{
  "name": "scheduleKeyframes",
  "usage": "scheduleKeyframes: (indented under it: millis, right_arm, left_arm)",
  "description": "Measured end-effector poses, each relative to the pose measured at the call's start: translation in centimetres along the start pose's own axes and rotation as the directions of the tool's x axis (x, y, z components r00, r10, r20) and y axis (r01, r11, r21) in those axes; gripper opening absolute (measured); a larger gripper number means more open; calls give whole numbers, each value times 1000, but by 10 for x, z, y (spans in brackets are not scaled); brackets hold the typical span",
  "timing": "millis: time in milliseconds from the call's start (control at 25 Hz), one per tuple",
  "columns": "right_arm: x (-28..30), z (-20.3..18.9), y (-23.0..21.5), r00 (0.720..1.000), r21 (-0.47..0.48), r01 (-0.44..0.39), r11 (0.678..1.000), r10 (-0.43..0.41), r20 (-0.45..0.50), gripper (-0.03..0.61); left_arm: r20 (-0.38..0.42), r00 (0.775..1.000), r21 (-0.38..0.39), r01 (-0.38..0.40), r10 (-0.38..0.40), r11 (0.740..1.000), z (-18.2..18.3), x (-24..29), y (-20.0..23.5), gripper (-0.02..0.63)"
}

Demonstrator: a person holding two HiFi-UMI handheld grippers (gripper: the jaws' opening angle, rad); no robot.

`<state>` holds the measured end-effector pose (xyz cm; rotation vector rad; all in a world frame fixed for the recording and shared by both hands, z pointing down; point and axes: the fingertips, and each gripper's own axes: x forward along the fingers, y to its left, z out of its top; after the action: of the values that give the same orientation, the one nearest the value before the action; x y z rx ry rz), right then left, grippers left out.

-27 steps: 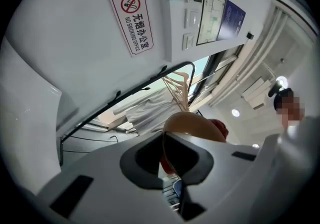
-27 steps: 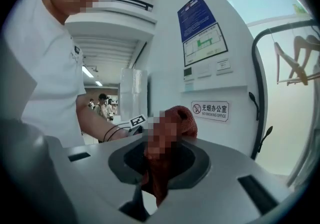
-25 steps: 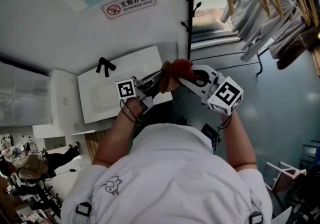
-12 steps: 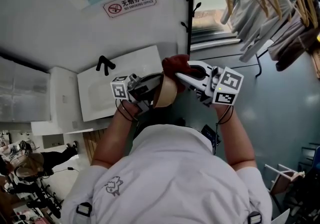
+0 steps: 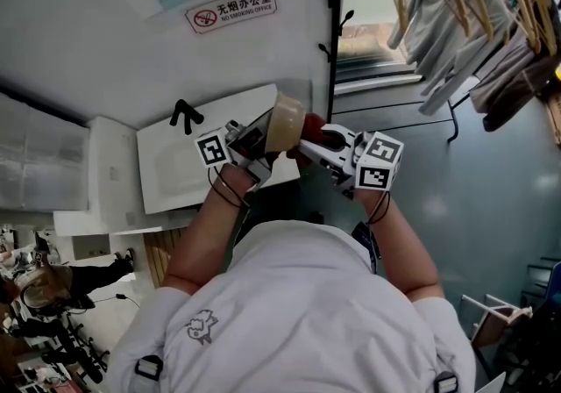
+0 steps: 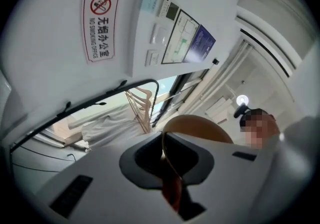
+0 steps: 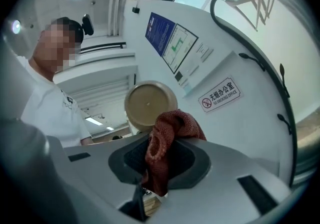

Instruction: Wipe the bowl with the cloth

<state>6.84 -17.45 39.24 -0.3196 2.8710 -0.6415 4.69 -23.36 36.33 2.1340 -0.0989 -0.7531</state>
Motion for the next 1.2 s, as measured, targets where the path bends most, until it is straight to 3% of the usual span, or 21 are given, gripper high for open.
scheduleKeyframes:
  millis: [120, 240, 480, 640, 760, 960, 1080, 1200]
  right_arm:
    - [10, -15, 13, 999, -16, -25, 1000, 25, -30, 80]
    - [17, -16, 28, 999, -114, -16, 993, 11, -42, 80]
    - [2, 22, 39, 999, -237, 31, 971, -27, 21, 80]
    - [-21, 61, 24, 990, -251, 117, 961, -92, 109, 80]
    - [-32, 79, 2, 980, -227, 176, 958, -147, 137, 80]
    - [-35, 74, -16, 983, -23, 75, 997, -70, 169, 80]
    - [-35, 60, -25, 981, 54, 60, 997, -69, 180, 80]
    - [-31, 53, -29, 969, 155, 16, 988, -53, 239, 78]
  left_arm:
    - [64, 988, 55, -147, 144, 988, 16, -3, 22, 29]
    - [71, 962, 80, -269, 264, 960, 18, -9, 42, 28]
    - [29, 950, -14, -310, 311, 951, 3, -23, 63, 28]
    - [-17, 955, -64, -297, 296, 953, -15, -24, 65, 25]
    - [-72, 968, -83, -244, 238, 966, -34, -17, 53, 23]
    - [-115, 988, -115, -119, 106, 986, -46, -9, 29, 23]
    - [-139, 989, -121, -68, 51, 990, -49, -7, 17, 23]
    - [-112, 993, -127, -42, 28, 991, -44, -5, 11, 25]
